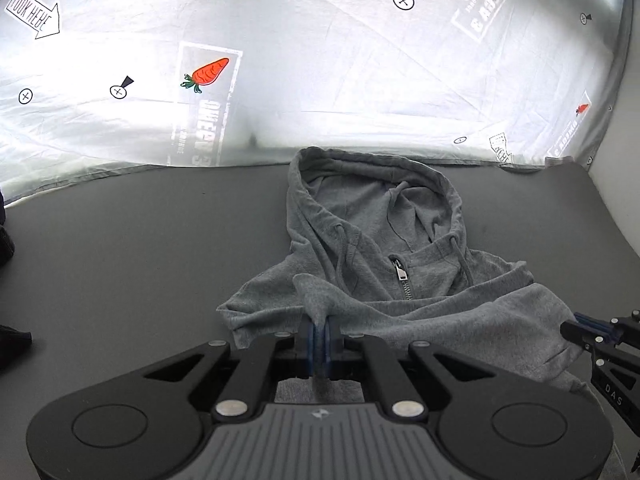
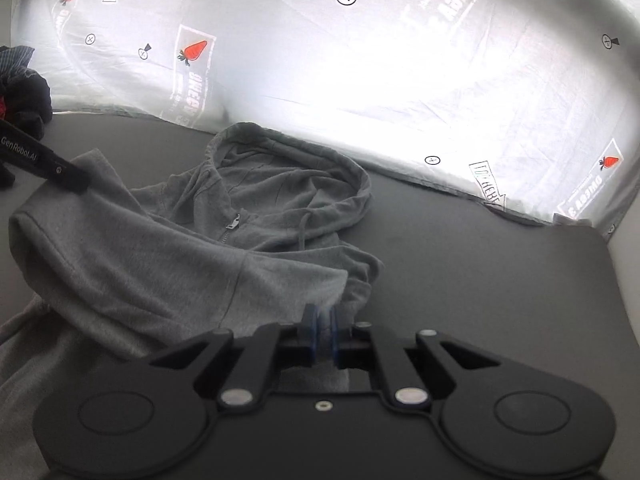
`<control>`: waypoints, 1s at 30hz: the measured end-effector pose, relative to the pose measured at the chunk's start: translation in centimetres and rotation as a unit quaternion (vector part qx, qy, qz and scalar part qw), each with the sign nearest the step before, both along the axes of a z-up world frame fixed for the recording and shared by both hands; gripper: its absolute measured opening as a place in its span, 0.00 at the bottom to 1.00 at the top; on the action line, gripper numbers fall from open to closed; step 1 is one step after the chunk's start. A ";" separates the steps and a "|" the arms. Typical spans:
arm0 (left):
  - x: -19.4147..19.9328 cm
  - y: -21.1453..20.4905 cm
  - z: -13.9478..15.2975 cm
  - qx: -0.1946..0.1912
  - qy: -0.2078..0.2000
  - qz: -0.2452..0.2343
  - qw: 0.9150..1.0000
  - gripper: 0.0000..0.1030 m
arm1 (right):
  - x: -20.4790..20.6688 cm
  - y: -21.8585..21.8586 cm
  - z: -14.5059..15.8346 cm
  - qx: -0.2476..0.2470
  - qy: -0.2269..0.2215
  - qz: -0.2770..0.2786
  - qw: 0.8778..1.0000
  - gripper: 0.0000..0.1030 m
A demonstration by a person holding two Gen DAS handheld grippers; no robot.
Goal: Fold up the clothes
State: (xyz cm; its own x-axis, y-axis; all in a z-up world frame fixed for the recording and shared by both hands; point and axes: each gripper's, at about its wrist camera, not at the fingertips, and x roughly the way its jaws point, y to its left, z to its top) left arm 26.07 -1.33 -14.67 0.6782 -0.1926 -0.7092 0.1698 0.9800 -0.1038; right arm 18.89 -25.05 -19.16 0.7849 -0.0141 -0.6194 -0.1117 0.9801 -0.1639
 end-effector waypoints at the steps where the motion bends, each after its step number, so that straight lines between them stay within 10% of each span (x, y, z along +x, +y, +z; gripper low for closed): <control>1: 0.1 0.1 -0.1 -0.008 -0.002 0.003 1.000 0.06 | -0.2 0.2 0.2 -0.010 -0.005 0.002 1.000 0.07; 9: 0.7 0.5 -6.1 0.051 0.075 0.025 0.996 0.26 | 1.9 -1.2 -2.8 0.010 0.075 -0.046 0.996 0.11; 13: 1.0 2.2 -5.5 0.042 0.081 0.061 0.994 0.58 | 2.2 -3.0 -3.2 0.046 0.091 -0.095 0.990 0.54; 16: 1.8 4.2 -4.6 0.005 0.086 0.104 0.991 0.75 | 2.3 -4.8 -2.8 0.080 0.092 -0.123 0.985 0.68; 22: 4.8 6.0 -2.6 -0.056 0.073 0.133 0.987 0.81 | 3.4 -6.6 -2.2 0.109 0.085 -0.141 0.980 0.93; 30: 11.1 3.5 -2.1 -0.037 0.038 0.090 0.995 0.83 | 8.7 -6.6 -1.6 0.108 0.080 -0.138 0.981 0.96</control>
